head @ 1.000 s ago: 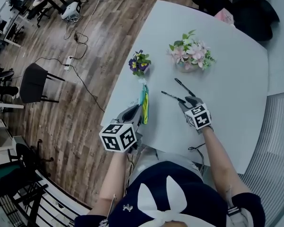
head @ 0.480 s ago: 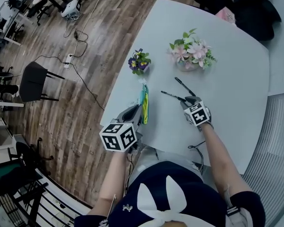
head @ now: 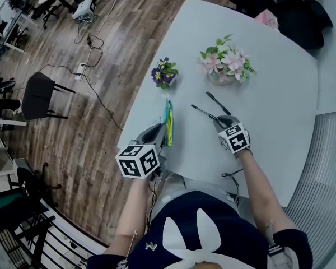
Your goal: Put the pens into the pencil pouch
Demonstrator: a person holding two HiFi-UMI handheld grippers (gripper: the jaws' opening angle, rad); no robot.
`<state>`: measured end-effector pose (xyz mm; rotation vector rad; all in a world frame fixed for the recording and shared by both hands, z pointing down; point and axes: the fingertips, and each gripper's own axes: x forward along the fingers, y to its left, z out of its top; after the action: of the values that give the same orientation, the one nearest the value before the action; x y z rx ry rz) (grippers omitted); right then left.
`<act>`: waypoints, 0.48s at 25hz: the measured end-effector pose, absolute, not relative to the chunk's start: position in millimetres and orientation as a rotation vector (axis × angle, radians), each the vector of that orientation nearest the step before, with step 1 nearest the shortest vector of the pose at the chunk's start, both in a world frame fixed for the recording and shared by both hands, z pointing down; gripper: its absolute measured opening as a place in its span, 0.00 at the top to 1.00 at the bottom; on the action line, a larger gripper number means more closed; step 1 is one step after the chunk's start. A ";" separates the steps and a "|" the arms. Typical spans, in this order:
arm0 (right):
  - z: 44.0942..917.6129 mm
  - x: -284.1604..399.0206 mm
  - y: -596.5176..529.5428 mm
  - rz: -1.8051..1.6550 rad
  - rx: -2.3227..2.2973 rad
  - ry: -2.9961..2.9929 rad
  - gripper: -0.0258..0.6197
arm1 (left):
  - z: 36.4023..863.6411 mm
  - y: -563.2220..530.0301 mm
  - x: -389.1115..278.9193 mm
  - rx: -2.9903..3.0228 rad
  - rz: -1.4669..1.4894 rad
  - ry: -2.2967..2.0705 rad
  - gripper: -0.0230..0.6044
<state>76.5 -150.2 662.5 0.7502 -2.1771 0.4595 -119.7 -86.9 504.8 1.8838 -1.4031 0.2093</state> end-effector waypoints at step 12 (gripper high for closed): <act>604.3 58.6 -152.7 0.432 0.809 -2.309 0.86 | 500.3 -89.1 -121.0 1.898 0.188 -1.398 0.91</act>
<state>58.6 -152.7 604.3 0.8093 -2.3093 0.4322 -121.0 -89.1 500.3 1.8984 -1.3977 0.1885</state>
